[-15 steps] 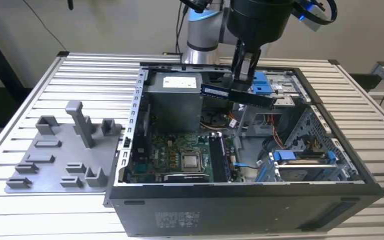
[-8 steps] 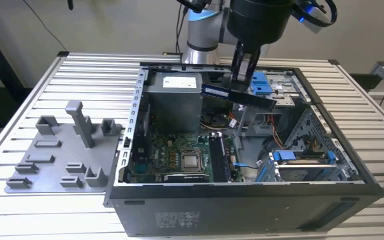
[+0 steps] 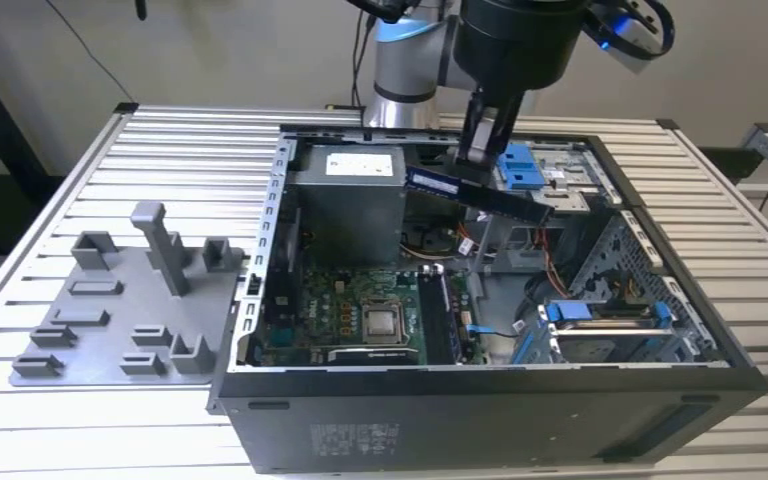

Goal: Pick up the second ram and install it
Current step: 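Insert the second ram into the second slot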

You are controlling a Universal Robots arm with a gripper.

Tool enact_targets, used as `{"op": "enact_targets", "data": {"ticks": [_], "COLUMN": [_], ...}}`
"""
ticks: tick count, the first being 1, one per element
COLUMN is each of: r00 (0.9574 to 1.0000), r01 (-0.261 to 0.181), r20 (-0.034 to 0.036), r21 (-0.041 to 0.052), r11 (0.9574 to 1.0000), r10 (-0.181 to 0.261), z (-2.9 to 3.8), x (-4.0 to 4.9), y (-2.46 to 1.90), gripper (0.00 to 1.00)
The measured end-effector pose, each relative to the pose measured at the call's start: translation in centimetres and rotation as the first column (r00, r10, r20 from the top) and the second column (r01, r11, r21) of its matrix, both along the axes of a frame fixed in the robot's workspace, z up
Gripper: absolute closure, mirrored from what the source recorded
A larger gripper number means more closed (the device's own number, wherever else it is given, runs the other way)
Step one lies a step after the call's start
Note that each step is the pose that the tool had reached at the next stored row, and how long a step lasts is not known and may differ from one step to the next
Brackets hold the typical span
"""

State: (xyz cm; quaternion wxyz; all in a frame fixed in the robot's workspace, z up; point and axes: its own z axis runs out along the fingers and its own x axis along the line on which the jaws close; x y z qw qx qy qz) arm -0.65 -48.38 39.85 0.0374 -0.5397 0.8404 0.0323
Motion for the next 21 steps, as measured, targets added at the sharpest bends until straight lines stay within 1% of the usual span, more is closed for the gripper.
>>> {"op": "enact_targets", "data": {"ticks": [6,11,16,21], "r00": [0.9987,0.9954,0.99,0.9826], "r01": [0.052,0.096,0.141,0.186], "r20": [0.0001,-0.0002,-0.0002,-0.0002], "r21": [-0.0011,-0.0026,-0.003,-0.0031], "r11": [0.9987,0.9954,0.99,0.9826], "r10": [-0.052,-0.096,-0.141,-0.186], "z": [-0.03,-0.04,-0.07,-0.11], "x": [0.03,0.04,0.04,0.04], "y": [0.0,0.0,0.0,0.0], "gripper": [0.86,0.86,0.86,0.86]}}
